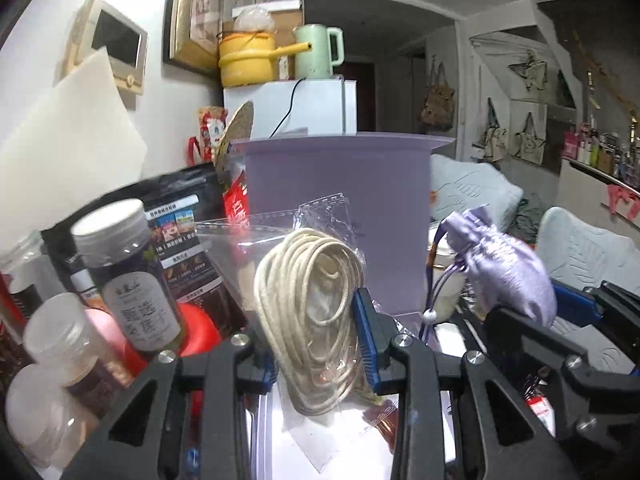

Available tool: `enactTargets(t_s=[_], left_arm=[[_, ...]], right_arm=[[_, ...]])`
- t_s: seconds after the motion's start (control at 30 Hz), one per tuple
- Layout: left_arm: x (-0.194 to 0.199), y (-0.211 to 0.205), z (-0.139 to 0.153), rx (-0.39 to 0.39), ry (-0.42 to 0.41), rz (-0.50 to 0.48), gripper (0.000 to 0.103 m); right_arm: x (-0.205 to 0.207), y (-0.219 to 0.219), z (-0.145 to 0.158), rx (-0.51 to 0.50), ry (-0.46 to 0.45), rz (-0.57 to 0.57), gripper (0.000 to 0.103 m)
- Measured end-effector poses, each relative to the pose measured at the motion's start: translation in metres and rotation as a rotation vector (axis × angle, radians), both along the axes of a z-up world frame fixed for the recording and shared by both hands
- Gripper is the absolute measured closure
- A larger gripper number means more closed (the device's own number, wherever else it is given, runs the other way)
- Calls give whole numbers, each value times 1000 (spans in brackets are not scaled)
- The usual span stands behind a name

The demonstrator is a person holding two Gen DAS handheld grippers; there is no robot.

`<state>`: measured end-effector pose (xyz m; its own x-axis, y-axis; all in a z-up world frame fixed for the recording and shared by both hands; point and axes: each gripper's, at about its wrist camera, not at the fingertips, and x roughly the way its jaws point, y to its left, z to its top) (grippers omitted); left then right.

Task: Organize soft objects
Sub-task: 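Lower the cord bag with left tool while right tool lowers the lavender pouch into the box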

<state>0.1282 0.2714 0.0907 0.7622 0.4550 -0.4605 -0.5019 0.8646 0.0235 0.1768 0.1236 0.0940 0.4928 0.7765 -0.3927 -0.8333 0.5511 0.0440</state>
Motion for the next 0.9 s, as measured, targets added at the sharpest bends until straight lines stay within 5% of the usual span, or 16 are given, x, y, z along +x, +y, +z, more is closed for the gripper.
enactTargets(t_s=[0.9], left_arm=[[93, 66, -123, -61, 319, 52, 71]], right_arm=[[76, 52, -75, -155, 101, -24, 60]])
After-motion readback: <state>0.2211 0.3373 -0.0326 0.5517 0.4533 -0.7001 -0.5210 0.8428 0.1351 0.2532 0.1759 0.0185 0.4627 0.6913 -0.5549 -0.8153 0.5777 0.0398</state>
